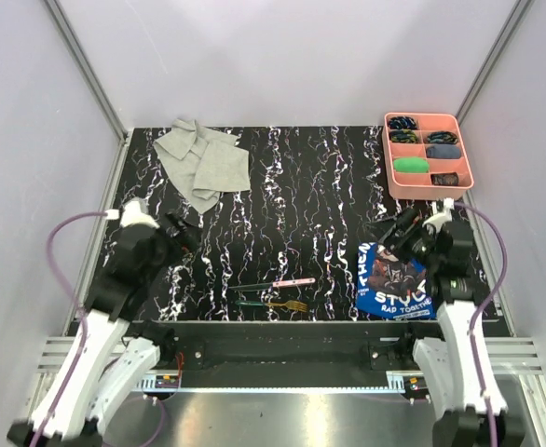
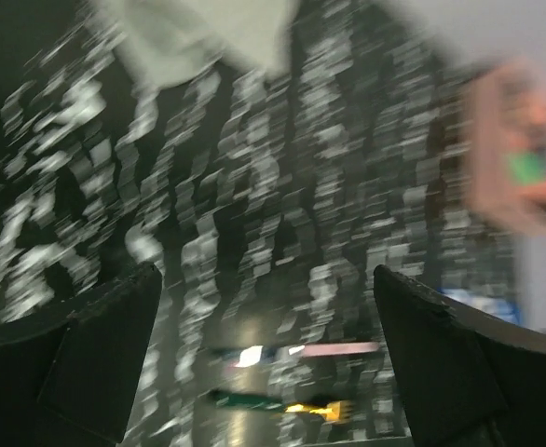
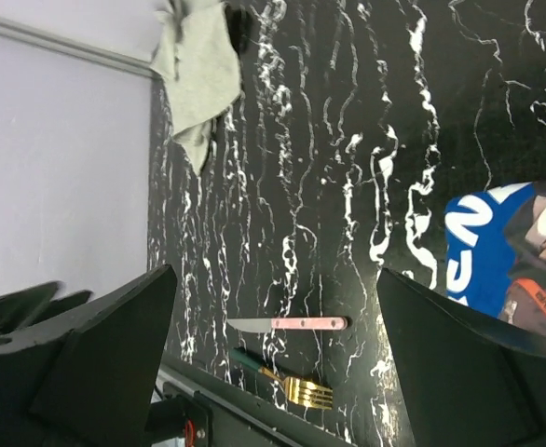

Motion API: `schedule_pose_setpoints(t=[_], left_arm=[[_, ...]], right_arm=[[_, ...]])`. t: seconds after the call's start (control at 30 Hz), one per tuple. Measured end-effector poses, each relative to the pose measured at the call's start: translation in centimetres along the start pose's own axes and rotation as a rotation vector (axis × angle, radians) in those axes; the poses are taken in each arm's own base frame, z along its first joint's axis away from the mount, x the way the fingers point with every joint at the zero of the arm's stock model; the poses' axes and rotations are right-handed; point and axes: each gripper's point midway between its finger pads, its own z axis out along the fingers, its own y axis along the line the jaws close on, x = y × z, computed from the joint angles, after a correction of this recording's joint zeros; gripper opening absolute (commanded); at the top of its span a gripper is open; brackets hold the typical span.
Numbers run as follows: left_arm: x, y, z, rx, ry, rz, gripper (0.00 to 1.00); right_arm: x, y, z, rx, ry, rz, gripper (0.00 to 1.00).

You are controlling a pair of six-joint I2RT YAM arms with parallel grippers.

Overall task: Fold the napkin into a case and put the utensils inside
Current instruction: Move the crumpled napkin to the corner of the board.

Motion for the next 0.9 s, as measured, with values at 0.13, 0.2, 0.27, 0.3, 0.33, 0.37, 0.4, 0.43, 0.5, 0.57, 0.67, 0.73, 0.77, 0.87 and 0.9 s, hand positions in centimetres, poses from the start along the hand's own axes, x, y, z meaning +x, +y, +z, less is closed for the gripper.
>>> schedule_pose_setpoints(t=[0.13,0.2,0.27,0.3,0.33,0.37,0.4,0.43,0.5,0.57,0.67,0.73,0.77,0.87,0.9], left_arm=[[3.7,5.4,3.2,-0.294,0.168,0.047,0.91],[4.3,6.3,4.1,-0.345,0.194,0.045,0.72],[4.4,6.8,5.3,-0.367,0.2,0.02,0.62],[4.1,7.0,6.1,-0.374,0.193,-0.001,0.57],[3.9,7.3,6.9,-0.385,0.189,-0.021,0.51],[3.6,7.8,7.8,-0.4,0.181,-0.04,0.45],[3.5,8.3,8.6,-0.416,0.179,-0.054,0.41],[3.6,9.1,9.5,-0.448,0.189,-0.065,0.37],[3.9,10.6,11.2,-0.501,0.213,-0.082,0.32],[4.3,11.6,12.7,-0.534,0.238,-0.098,0.28],[4.4,12.0,15.0,-0.528,0.261,-0.133,0.29],[4.2,11.9,16.0,-0.504,0.255,-0.149,0.29],[4.0,11.7,16.3,-0.492,0.249,-0.155,0.29],[3.3,11.1,17.0,-0.451,0.222,-0.169,0.29],[3.0,11.1,17.1,-0.445,0.216,-0.175,0.28]], right_arm=[[-0.2,-1.2,3.5,0.058,0.093,0.033,1.0],[0.5,-0.6,5.9,0.078,0.168,0.009,1.0],[1.3,1.0,9.1,0.08,0.245,-0.044,1.0],[1.4,2.2,10.9,0.072,0.268,-0.075,1.0],[1.4,3.2,12.8,0.067,0.286,-0.101,1.0],[1.4,3.8,14.4,0.072,0.298,-0.116,1.0],[1.2,4.6,16.4,0.074,0.302,-0.137,1.0],[1.0,5.1,18.5,0.083,0.306,-0.157,0.96],[0.4,5.9,23.0,0.1,0.301,-0.187,0.89],[0.4,6.3,26.8,0.108,0.307,-0.211,0.72],[1.3,7.0,32.3,0.09,0.322,-0.241,0.5],[2.4,7.4,35.7,0.071,0.33,-0.253,0.43],[3.2,7.5,37.1,0.063,0.339,-0.257,0.34],[5.9,8.4,40.8,0.025,0.363,-0.268,0.25],[6.7,8.9,41.8,0.005,0.364,-0.275,0.14]])
